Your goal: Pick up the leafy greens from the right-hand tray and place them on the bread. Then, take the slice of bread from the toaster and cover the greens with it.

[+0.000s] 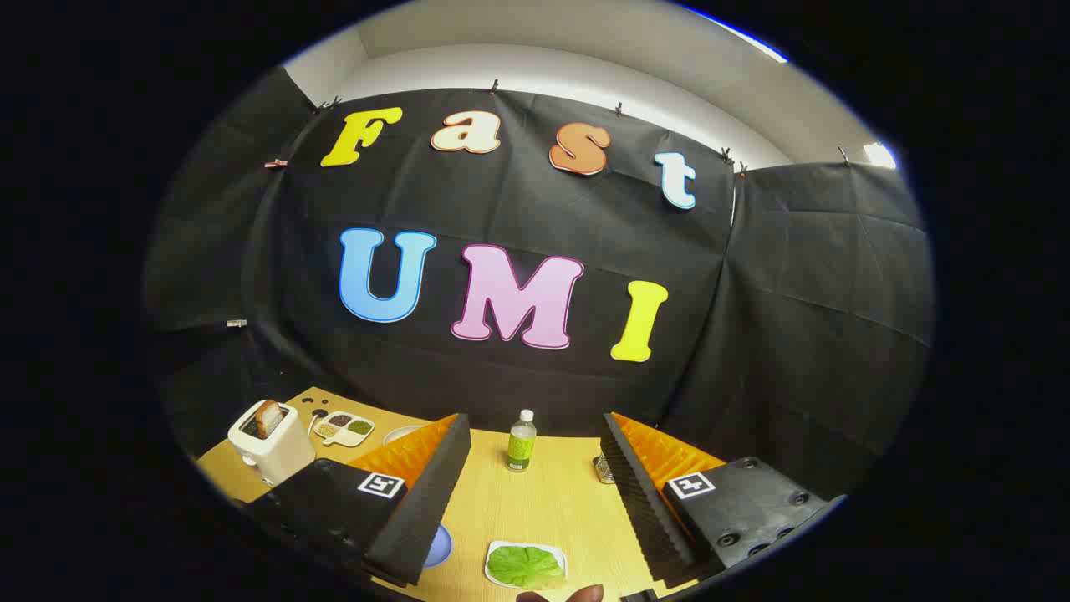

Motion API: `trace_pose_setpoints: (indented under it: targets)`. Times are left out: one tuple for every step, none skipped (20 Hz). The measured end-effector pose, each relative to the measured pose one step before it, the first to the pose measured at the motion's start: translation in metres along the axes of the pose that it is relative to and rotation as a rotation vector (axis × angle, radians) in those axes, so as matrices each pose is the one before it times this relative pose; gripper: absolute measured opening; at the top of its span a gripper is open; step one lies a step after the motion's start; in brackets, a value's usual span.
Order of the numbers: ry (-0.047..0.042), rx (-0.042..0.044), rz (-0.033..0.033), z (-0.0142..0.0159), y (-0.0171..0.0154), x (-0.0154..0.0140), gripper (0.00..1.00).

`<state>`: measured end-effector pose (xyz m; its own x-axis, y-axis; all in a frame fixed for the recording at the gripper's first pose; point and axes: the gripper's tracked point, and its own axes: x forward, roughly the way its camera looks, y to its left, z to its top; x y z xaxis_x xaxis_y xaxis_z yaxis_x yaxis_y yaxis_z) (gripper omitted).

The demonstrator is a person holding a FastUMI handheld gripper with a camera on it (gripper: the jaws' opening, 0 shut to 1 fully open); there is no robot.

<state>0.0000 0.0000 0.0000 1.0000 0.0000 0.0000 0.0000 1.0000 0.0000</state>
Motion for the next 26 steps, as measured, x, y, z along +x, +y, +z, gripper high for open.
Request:
trace_pose_setpoints:
  targets:
    - [0.00064, 0.00211, 0.00069, -0.00059, 0.00004, 0.00022, 0.98]
    - [-0.00113, 0.00141, -0.00071, 0.00035, -0.00031, 0.00042, 0.98]
    - [0.00004, 0.00047, -0.00010, -0.00070, -0.00011, 0.00082, 0.98]
    - [0.00175, 0.00135, 0.00172, -0.00042, 0.00026, 0.00089, 0.98]
    - [0.00218, 0.00269, 0.00369, -0.00144, 0.00085, 0.00114, 0.98]
    - [0.00157, 0.00101, 0.00261, 0.00013, 0.00083, 0.00092, 0.98]
    - [-0.00239, 0.00133, 0.00068, -0.00042, -0.00039, -0.00007, 0.98]
    - [-0.00044, 0.00222, 0.00391, 0.00054, 0.00043, 0.00067, 0.98]
    - [0.00092, 0.00256, 0.00150, -0.00123, 0.00050, 0.00096, 0.98]
    - [0.00283, 0.00028, 0.00112, -0.00106, 0.00032, 0.00073, 0.98]
    - [0.00286, 0.00021, 0.00317, -0.00127, 0.00074, 0.00064, 0.98]
    - [0.00159, 0.00006, 0.00104, -0.00089, 0.00012, 0.00028, 0.98]
    - [0.00043, -0.00041, 0.00148, 0.00015, -0.00018, 0.00048, 0.98]
    - [-0.00067, -0.00054, -0.00163, 0.00020, -0.00028, 0.00044, 0.98]
    - [-0.00028, -0.00138, 0.00101, -0.00058, -0.00016, 0.00028, 0.98]
    - [-0.00036, -0.00126, 0.00028, -0.00036, -0.00048, 0.00096, 0.98]
    - [0.00166, -0.00087, 0.00341, -0.00147, 0.00044, 0.00152, 0.98]
    - [0.00138, -0.00157, 0.00360, -0.00111, 0.00044, 0.00122, 0.98]
    - [0.00567, -0.00372, 0.00384, -0.00279, 0.00032, 0.00157, 0.98]
    - [0.00731, -0.00386, 0.00303, -0.00352, -0.00149, 0.00197, 0.98]
    - [0.00810, -0.00459, 0.00277, -0.00441, -0.00119, 0.00180, 0.98]
    - [0.00842, -0.00322, 0.00811, -0.00447, -0.00077, 0.00236, 0.98]
    - [0.01288, -0.00223, 0.01001, -0.00671, -0.00008, 0.00229, 0.98]
    - [0.02235, -0.00366, 0.01395, -0.01102, -0.00114, 0.00346, 0.98]
    - [0.02463, -0.00387, 0.01393, -0.01325, -0.00145, 0.00388, 0.98]
    - [0.02484, -0.00368, 0.00835, -0.01235, -0.00196, 0.00332, 0.98]
